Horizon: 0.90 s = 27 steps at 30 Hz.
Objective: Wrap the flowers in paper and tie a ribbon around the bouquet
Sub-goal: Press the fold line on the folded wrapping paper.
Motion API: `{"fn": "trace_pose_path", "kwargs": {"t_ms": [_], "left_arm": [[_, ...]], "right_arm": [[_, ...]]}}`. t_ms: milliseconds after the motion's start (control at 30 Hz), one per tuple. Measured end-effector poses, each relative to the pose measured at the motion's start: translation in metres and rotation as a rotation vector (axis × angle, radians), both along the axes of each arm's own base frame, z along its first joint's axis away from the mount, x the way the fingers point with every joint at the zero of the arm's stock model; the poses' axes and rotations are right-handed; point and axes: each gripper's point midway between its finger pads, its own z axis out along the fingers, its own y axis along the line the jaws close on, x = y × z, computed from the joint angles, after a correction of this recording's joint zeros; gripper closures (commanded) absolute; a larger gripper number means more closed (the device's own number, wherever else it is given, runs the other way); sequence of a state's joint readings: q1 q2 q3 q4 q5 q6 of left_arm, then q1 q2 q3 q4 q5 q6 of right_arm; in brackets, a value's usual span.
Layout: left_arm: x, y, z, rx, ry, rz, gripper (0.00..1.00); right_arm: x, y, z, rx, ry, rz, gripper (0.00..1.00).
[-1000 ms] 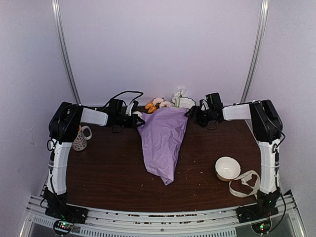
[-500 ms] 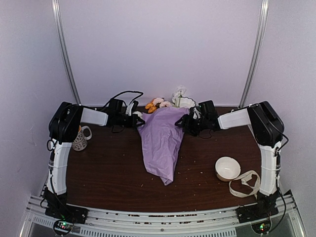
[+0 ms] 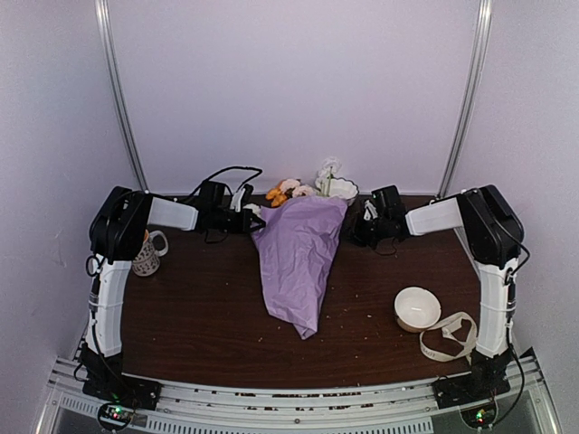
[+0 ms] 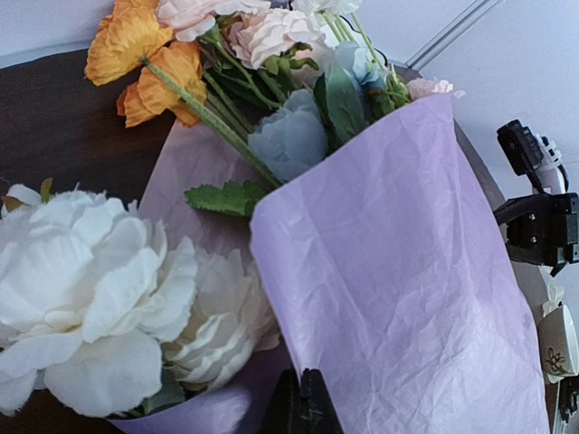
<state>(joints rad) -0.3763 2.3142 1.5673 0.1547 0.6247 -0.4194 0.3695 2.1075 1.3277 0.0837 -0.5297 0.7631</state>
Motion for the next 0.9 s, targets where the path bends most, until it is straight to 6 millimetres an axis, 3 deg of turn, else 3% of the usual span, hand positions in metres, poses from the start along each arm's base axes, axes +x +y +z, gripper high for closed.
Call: {"fn": "trace_pose_path", "kwargs": {"t_ms": [133,233,333,400,467,567,633,733,900], "left_arm": [[0.0,0.0,0.0,0.002,0.0,0.002,1.0],[0.001,0.0,0.0,0.003,0.0,0.004,1.0],[0.001,0.0,0.0,0.002,0.0,0.004,1.0],[0.001,0.0,0.0,0.002,0.001,0.004,1.0],[0.001,0.001,0.0,0.002,0.001,0.005,1.0],[0.001,0.001,-0.001,0.003,0.001,0.007,1.0],[0.001,0.001,-0.001,0.004,0.001,0.008,1.0],[0.001,0.001,-0.001,0.004,0.002,0.007,1.0],[0.001,0.001,-0.001,0.004,0.002,0.007,1.0]], "right_arm": [[-0.011,-0.004,-0.003,-0.08,0.003,0.035,0.85],[-0.029,0.008,0.014,-0.136,-0.038,0.12,0.85],[-0.059,0.045,0.043,-0.16,-0.126,0.262,0.87],[-0.088,0.08,0.058,-0.157,-0.183,0.376,0.89],[-0.11,0.104,0.059,-0.156,-0.2,0.462,0.92],[-0.136,0.127,0.043,-0.173,-0.174,0.557,0.95],[-0.142,0.125,0.023,-0.202,-0.13,0.573,0.96],[-0.146,0.104,-0.004,-0.259,-0.059,0.553,0.97],[-0.154,0.073,-0.031,-0.329,0.018,0.519,0.98]]}}
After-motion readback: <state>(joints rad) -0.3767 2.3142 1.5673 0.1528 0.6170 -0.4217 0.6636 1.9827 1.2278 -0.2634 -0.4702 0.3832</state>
